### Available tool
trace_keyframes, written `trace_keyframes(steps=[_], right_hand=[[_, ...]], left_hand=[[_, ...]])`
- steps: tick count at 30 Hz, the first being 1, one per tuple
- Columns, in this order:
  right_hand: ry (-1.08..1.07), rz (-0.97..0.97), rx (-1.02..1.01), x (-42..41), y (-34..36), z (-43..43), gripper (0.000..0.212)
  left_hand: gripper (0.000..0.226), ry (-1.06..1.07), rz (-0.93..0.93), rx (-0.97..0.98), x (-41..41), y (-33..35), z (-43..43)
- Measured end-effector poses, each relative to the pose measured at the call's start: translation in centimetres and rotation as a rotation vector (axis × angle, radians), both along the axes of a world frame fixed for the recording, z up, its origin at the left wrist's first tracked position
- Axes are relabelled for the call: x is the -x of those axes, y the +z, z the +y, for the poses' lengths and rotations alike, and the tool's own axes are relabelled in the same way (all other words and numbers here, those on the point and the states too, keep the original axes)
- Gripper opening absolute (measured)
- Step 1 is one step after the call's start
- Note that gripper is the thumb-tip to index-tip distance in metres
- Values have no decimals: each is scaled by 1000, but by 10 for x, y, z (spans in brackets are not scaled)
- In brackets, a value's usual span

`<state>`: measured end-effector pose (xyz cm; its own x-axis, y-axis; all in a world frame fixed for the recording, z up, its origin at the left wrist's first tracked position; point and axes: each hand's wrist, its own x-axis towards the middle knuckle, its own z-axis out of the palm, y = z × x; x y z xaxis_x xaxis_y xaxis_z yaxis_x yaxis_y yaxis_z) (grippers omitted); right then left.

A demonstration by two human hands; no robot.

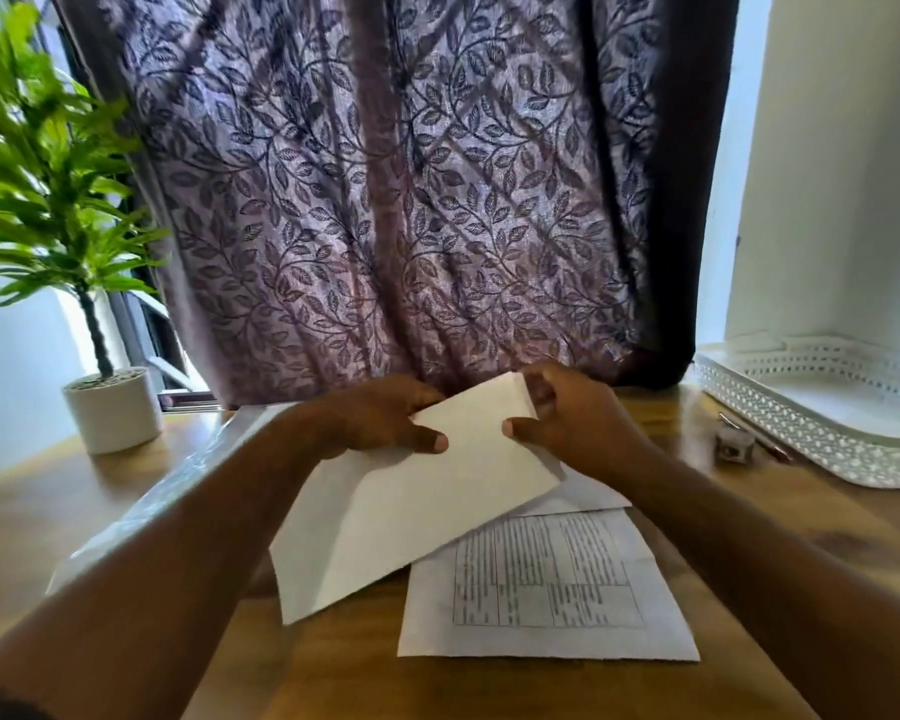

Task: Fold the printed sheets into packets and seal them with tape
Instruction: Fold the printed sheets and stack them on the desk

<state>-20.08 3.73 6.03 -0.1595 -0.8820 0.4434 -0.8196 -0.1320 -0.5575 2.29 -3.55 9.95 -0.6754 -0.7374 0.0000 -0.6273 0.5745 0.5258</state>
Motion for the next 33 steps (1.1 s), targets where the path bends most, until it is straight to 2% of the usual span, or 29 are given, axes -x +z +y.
trace_keyframes(steps=[3, 4, 5, 8, 10, 14, 17, 21, 23, 28, 30, 33], right_hand=[[-17, 70, -50, 13, -8, -7, 27], [8, 25, -45, 18, -12, -8, 21], [57, -106, -54, 23, -17, -8, 17], [233, -589, -142, 34, -25, -3, 23], [288, -681, -192, 40, -28, -3, 24], [332, -749, -243, 44, -28, -3, 34], [354, -772, -235, 42, -25, -3, 39], [264, -717, -181, 39, -27, -4, 20], [220, -678, -155, 37, -31, -6, 18], [187, -713, -32, 32, -29, -5, 30], [155, -618, 54, 32, -29, -5, 39], [24, -296, 139, 30, -32, -5, 39]], left_hand=[[28, -40, -94, 163, 10, -3, -5], [33, -34, -110, 221, 13, -7, -7], [34, -21, -108, 261, 15, -11, -9], [12, 59, 9, 342, 20, -32, -16], [13, 130, 98, 388, 21, -45, -20], [17, 198, 143, 408, 24, -59, -20], [16, 211, 225, 420, 22, -58, -23], [15, 172, 294, 445, 24, -57, -18], [13, 132, 301, 486, 27, -58, -13], [12, 104, 268, 495, 27, -63, -18], [10, 104, 274, 467, 25, -65, -21], [9, 89, 301, 443, 23, -65, -23]])
